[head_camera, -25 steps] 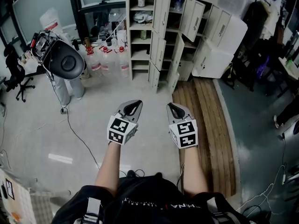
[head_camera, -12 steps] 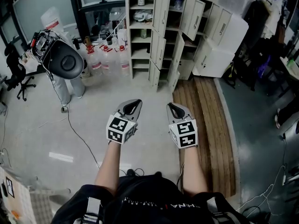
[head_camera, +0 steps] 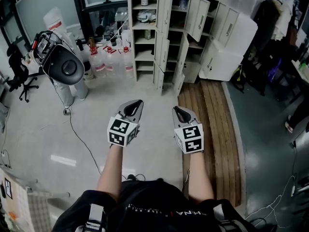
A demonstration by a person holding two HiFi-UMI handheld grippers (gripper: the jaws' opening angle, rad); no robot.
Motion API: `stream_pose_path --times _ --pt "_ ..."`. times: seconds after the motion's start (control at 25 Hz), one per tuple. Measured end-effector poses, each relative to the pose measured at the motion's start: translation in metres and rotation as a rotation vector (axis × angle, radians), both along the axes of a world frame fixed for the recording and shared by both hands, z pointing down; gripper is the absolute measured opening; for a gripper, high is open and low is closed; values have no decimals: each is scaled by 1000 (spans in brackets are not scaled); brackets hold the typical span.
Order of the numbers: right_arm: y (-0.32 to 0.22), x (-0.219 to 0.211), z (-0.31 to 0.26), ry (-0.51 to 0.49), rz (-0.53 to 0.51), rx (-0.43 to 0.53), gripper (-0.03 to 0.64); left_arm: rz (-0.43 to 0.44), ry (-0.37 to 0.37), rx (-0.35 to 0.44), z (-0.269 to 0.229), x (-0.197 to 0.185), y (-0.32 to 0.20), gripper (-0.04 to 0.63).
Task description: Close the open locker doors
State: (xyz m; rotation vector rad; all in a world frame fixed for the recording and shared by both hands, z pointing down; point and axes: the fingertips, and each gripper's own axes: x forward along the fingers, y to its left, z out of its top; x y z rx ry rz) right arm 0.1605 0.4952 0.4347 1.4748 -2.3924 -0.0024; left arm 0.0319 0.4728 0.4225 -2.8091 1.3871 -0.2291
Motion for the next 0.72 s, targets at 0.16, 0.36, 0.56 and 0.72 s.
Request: stream_pose_path --times 0.16,0.36,0.56,0.72 --pt "4 -2 -2 -2 -6 -6 40 -24 4 5 -7 -10 4 20" --pt "2 21 -1 -26 -13 -24 40 -63 -6 -10 -9 -2 7 20" --pt "1 11 12 -21 -17 -27 40 -84 0 -7 2 -18 5 20" --pt "-16 26 18 -20 -17 -38 40 -94 5 -13 5 -5 -12 20"
